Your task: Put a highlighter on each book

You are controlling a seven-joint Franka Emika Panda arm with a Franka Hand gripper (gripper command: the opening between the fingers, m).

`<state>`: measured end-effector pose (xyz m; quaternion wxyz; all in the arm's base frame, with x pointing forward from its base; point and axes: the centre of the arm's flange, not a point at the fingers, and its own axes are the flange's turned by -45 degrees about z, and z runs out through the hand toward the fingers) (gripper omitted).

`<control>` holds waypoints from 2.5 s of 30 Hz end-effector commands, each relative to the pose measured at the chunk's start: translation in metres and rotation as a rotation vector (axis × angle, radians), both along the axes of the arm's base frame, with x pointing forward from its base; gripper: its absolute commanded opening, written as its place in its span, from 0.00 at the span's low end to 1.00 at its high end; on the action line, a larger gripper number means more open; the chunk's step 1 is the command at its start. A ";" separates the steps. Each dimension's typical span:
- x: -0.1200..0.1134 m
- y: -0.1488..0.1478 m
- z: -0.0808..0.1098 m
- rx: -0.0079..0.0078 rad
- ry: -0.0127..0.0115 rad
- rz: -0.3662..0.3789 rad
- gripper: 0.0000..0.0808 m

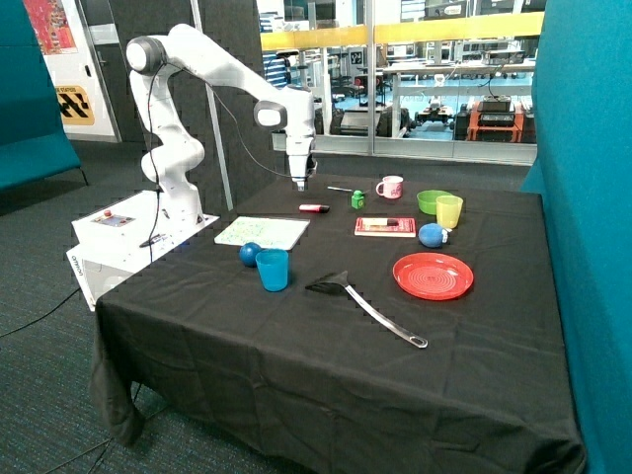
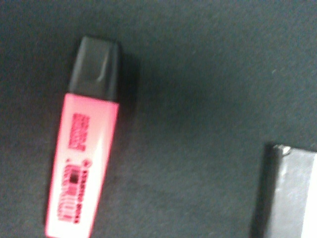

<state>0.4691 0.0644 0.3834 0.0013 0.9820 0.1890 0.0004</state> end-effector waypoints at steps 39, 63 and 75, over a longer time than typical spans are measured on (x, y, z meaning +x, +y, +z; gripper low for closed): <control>-0.048 0.054 -0.063 0.0026 0.0010 -0.196 0.70; -0.017 0.074 -0.080 0.0026 0.0010 -0.179 0.76; -0.001 0.080 -0.087 0.0026 0.0010 -0.170 0.72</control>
